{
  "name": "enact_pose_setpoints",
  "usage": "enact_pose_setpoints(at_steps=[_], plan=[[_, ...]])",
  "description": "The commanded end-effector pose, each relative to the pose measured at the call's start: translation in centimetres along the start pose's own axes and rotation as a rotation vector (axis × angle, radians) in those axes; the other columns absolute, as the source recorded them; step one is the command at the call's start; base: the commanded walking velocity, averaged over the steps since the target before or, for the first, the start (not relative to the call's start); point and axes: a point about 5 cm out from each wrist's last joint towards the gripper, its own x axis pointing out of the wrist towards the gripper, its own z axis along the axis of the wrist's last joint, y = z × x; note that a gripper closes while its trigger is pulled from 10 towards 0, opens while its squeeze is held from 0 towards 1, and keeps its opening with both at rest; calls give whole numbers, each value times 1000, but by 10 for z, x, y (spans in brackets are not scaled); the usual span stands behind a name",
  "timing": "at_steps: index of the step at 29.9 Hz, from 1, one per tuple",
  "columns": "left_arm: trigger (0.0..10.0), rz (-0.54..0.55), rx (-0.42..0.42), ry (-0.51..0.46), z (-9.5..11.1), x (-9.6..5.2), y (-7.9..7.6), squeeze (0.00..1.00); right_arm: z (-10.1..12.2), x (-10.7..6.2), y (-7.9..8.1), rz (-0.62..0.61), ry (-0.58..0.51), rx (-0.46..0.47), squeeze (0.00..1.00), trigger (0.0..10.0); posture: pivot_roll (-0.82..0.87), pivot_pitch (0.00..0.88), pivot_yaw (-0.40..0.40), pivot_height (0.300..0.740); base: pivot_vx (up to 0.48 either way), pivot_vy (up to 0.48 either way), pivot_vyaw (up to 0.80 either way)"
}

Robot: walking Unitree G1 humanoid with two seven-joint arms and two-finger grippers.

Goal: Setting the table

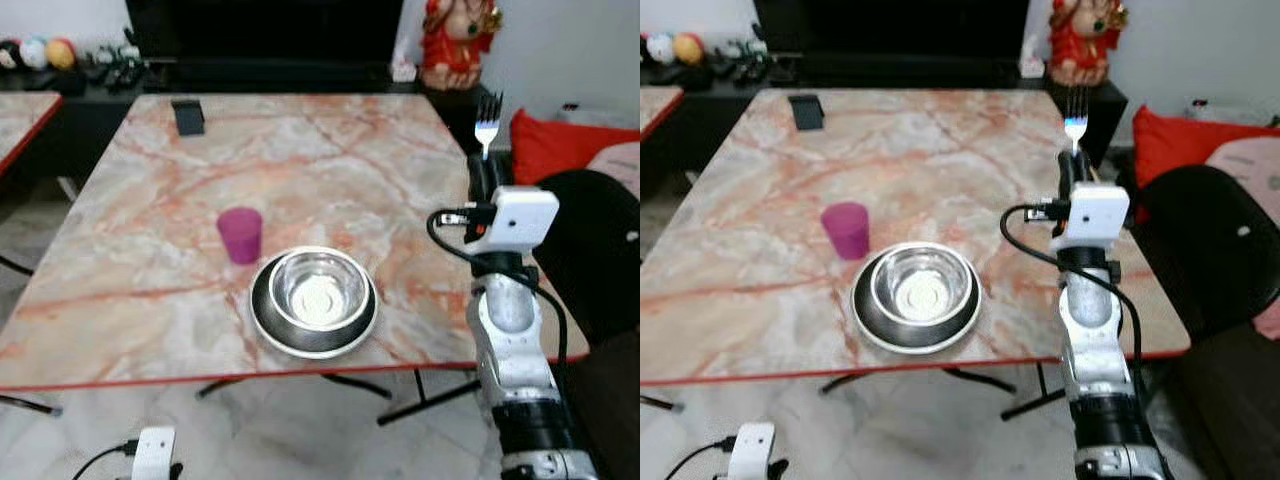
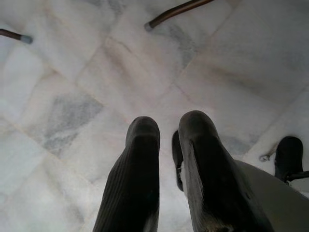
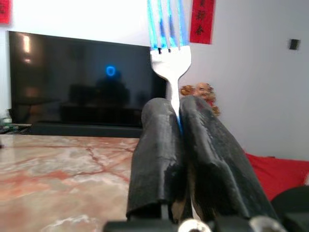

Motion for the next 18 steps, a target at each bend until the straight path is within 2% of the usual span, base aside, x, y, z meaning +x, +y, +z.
enact_pose_setpoints(at_steps=[1,9,14,18], plan=[[10000,4,4,24,-4,-1,4,0,-1,0,2,8,14,4,0,10000,-37,0,-28,740,0,0,800],[10000,1,11,18,0,0,5,0,-7,-1,0,-4,61,8,0,10000,-48,0,-18,740,0,0,713],[10000,-8,33,5,10,3,6,0,-12,3,-2,-18,113,-12,0,10000,-72,0,7,740,0,0,0],[10000,-10,39,-2,15,4,6,0,-10,8,-6,-43,114,-22,0,10000,-81,0,19,740,0,0,0]])
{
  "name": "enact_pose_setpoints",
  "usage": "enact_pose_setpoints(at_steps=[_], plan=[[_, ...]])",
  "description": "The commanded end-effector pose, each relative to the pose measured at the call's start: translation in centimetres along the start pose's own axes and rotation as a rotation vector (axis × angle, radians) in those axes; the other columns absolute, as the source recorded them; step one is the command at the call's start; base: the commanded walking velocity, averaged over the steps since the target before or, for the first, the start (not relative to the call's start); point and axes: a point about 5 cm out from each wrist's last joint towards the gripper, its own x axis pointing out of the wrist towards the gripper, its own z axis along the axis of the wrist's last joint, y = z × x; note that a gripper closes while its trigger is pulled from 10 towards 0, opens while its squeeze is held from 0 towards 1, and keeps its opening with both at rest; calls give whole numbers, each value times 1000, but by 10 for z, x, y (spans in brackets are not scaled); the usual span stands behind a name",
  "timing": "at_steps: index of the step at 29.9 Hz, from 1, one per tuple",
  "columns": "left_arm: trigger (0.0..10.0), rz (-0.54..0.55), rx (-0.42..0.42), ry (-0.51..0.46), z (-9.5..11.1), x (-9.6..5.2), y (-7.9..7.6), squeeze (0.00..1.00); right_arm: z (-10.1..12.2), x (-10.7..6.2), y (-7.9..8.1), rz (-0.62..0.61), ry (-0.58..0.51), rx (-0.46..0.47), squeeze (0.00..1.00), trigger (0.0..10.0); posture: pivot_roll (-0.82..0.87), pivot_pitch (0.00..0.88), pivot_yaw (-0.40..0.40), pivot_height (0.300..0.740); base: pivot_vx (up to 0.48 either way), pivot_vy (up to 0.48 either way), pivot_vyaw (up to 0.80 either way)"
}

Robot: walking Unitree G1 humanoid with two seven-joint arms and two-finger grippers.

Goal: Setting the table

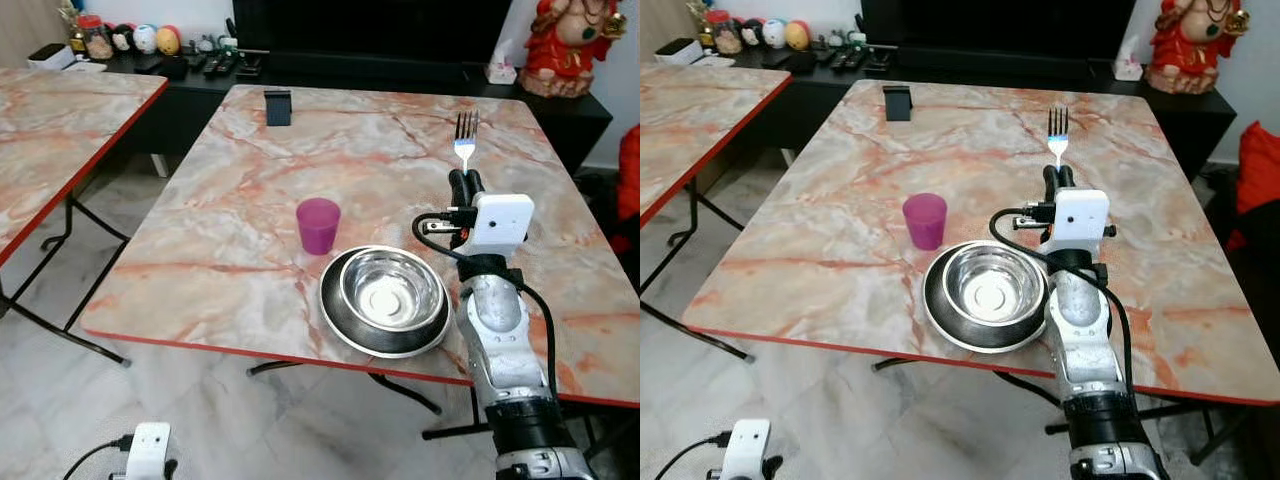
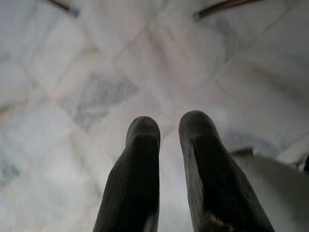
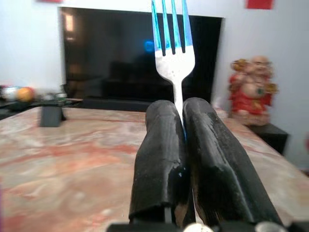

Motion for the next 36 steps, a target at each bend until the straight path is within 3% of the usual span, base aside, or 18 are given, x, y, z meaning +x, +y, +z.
enact_pose_setpoints(at_steps=[1,7,9,13,20,23,27,36], plan=[[10000,-7,20,27,-4,-1,1,0,2,6,-8,-36,10,-25,0,10000,-83,0,19,740,0,0,0],[10000,-7,26,9,8,3,0,0,-4,14,-33,-165,98,-32,0,10000,-87,0,23,740,0,0,0],[10000,-7,26,6,10,3,-1,0,-6,15,-35,-174,114,-28,0,10000,-87,0,23,740,0,0,0],[10000,-20,32,-18,22,6,-4,0,-28,19,-44,-207,325,15,0,10000,-101,0,22,740,0,0,0],[10000,-30,22,-48,37,9,-10,0,-50,19,-34,-81,506,21,0,10000,-108,0,3,740,0,0,0],[10000,-30,-2,-62,42,10,-13,0,-50,24,-32,-68,537,71,0,10000,-107,0,-13,740,0,0,0],[10000,-33,-13,-70,47,11,-16,0,-59,23,-28,-18,603,61,0,10000,-101,0,-29,740,0,0,0],[10000,-32,-27,-58,46,11,-18,0,-72,18,-33,-33,670,86,0,10000,-90,0,-51,740,0,0,0]])
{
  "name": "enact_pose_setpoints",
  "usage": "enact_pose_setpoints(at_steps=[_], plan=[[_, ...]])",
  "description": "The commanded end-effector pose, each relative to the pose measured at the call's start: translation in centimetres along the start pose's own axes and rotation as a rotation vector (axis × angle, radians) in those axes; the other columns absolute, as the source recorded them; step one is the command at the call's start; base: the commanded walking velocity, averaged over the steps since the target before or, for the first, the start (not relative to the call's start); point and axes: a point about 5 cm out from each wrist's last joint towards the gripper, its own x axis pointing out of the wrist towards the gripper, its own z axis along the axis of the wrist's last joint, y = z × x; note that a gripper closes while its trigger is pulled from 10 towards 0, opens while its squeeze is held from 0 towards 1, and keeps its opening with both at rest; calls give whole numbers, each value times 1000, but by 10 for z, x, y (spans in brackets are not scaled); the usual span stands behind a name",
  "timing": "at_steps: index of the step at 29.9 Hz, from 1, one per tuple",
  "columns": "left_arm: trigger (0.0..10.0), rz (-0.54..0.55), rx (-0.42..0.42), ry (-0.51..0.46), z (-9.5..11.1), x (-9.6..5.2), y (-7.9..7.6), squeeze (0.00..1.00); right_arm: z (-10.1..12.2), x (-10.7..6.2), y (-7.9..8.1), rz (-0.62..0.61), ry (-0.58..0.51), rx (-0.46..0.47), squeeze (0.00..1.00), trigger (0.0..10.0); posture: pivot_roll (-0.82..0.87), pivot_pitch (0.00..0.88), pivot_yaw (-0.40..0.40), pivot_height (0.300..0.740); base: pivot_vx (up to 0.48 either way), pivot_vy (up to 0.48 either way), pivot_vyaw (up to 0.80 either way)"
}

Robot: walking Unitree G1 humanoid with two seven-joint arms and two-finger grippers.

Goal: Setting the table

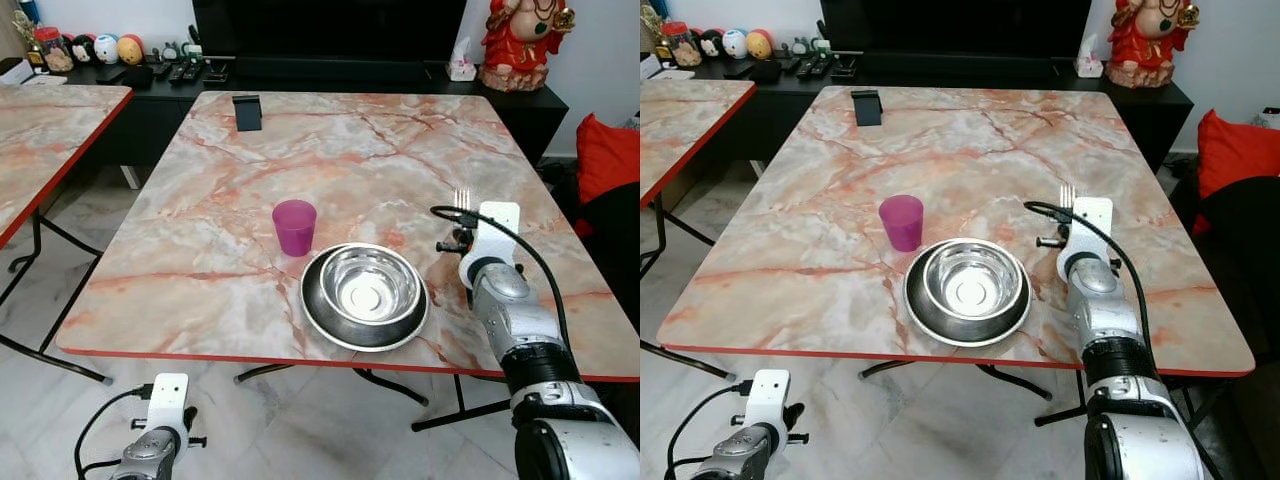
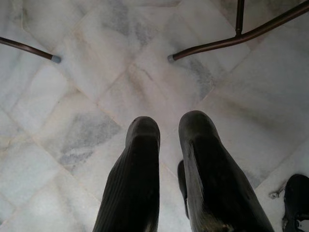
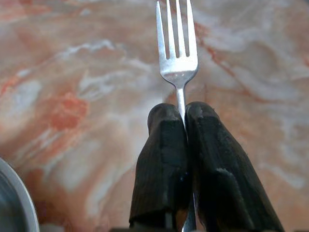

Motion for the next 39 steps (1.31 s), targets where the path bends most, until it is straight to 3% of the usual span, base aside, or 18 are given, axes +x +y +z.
enact_pose_setpoints(at_steps=[1,13,22,27,39], plan=[[10000,-1,-11,21,-2,0,-2,0,2,1,-4,-10,5,25,0,10000,-86,0,-52,740,0,0,0],[10000,-2,-2,27,-3,0,1,0,-7,1,9,40,31,85,0,10000,-91,0,-33,740,0,0,0],[10000,-24,64,53,-15,-4,6,0,-19,-15,20,85,37,86,0,10000,-96,0,-23,740,0,0,0],[10000,-15,66,61,-19,-5,9,0,-28,-22,17,66,58,73,0,10000,-98,0,-21,740,0,0,0],[10000,-31,90,74,-26,-7,8,0,-20,-30,14,49,44,89,0,10000,-129,0,-10,740,0,0,0]])
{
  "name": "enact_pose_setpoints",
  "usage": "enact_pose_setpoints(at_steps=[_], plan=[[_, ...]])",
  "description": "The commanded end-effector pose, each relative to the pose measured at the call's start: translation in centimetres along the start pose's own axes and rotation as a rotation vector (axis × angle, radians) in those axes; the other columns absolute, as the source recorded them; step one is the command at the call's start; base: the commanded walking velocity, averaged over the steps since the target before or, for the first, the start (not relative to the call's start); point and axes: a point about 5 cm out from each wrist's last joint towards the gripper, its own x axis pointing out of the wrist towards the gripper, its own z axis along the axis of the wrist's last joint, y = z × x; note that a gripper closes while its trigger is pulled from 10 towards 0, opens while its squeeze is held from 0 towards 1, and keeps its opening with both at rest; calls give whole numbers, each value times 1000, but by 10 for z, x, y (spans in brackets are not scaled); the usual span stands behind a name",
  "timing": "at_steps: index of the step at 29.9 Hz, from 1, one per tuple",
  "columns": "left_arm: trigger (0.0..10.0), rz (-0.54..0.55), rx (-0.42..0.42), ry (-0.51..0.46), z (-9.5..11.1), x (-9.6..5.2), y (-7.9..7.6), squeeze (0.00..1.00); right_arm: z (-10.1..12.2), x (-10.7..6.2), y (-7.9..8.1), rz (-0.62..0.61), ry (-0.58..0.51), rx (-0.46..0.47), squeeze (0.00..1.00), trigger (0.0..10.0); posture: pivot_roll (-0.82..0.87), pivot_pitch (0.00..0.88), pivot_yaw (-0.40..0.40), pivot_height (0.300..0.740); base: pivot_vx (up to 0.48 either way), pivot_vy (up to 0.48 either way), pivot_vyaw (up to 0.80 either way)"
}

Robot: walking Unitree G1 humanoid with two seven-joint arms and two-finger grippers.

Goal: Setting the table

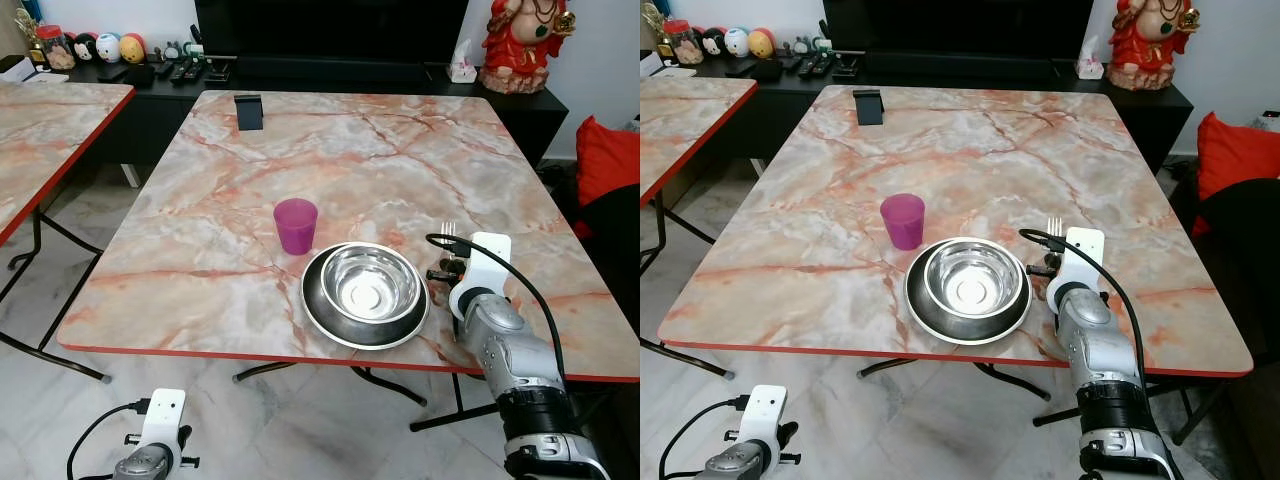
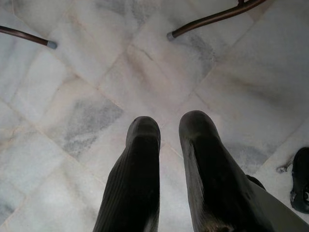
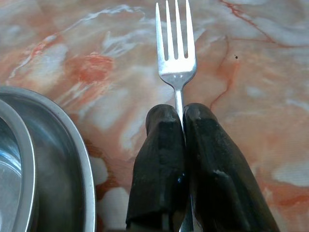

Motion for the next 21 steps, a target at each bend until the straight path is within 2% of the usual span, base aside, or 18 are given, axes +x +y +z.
enact_pose_setpoints(at_steps=[1,4,13,21], plan=[[10000,-8,23,12,-5,-1,1,0,3,-2,1,7,-8,7,0,10000,-129,0,-10,740,0,0,0],[10000,-42,29,-72,-15,-6,-12,0,-2,-3,3,21,17,-1,0,10000,-123,0,-17,740,0,0,0],[10000,-44,34,-44,-32,-11,-13,0,-10,-2,2,19,48,1,0,10000,-111,0,-20,740,0,0,0],[10000,-39,34,-44,-31,-11,-10,0,-6,4,7,31,44,-2,0,10000,-111,0,-14,740,0,0,0]])
